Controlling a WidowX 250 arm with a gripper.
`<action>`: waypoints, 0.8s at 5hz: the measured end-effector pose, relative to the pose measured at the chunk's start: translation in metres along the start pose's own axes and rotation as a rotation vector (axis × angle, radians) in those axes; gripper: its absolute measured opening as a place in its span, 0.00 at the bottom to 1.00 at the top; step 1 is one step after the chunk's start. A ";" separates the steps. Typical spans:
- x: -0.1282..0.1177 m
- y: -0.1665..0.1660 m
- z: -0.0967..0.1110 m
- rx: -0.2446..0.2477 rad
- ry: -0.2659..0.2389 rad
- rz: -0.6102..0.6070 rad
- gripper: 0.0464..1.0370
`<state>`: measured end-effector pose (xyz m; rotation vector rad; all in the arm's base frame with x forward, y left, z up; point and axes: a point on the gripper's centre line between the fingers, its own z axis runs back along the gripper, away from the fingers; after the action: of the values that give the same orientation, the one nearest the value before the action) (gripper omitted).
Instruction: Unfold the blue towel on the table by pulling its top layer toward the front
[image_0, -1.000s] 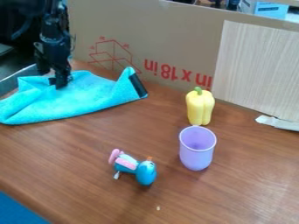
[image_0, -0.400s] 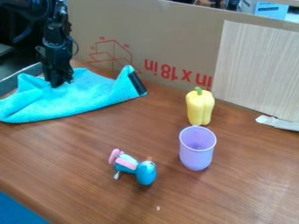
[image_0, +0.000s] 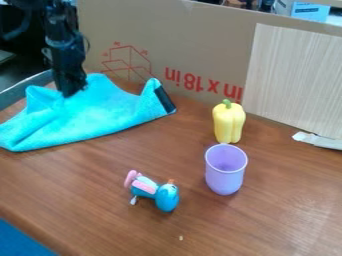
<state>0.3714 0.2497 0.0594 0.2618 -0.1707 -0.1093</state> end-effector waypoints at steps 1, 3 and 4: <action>-0.007 -0.015 0.022 -0.026 -0.067 -0.039 0.02; -0.038 -0.054 0.062 -0.082 -0.149 -0.152 0.02; -0.059 -0.083 0.066 -0.098 -0.146 -0.246 0.02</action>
<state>0.2943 0.1610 0.0907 0.1763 -0.2774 -0.3809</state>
